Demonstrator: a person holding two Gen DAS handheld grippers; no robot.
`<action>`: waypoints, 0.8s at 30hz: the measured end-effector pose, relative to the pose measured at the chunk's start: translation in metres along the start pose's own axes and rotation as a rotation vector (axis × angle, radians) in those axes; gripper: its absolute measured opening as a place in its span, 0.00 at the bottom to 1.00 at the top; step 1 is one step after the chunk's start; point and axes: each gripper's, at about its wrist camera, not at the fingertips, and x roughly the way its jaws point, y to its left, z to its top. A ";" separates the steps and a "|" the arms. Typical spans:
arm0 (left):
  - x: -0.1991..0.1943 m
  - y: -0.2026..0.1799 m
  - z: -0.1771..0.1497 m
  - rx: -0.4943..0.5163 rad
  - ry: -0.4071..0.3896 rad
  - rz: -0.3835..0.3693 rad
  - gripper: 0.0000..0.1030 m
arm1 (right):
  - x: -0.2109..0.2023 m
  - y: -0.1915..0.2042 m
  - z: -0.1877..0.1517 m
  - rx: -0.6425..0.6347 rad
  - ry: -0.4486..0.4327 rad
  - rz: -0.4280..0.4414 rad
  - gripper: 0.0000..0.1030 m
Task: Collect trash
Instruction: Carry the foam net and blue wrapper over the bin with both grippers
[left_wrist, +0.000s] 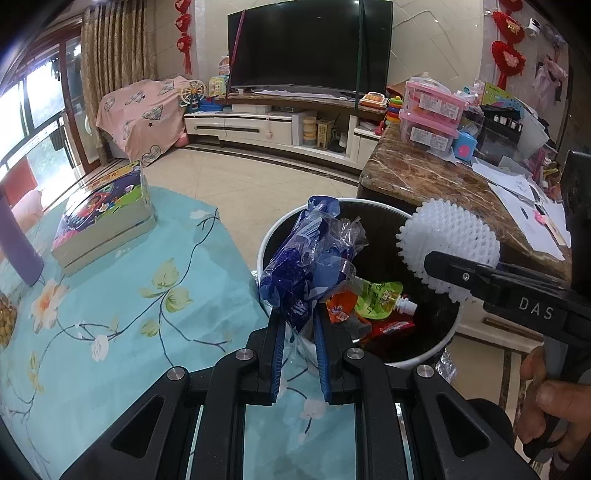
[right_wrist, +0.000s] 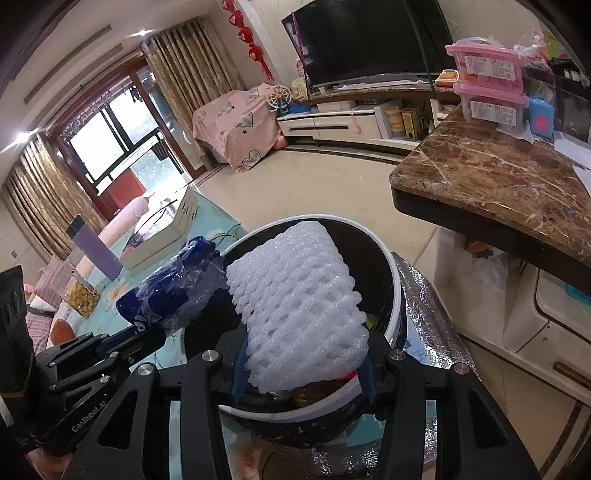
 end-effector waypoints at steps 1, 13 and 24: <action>0.001 0.000 0.001 0.001 0.001 0.000 0.14 | 0.001 -0.001 0.001 0.002 0.003 0.000 0.47; 0.011 -0.006 0.006 0.010 0.017 0.002 0.14 | 0.009 0.002 0.007 -0.011 0.020 -0.005 0.48; 0.021 -0.005 0.012 0.011 0.033 0.005 0.14 | 0.014 0.001 0.011 -0.009 0.027 -0.007 0.48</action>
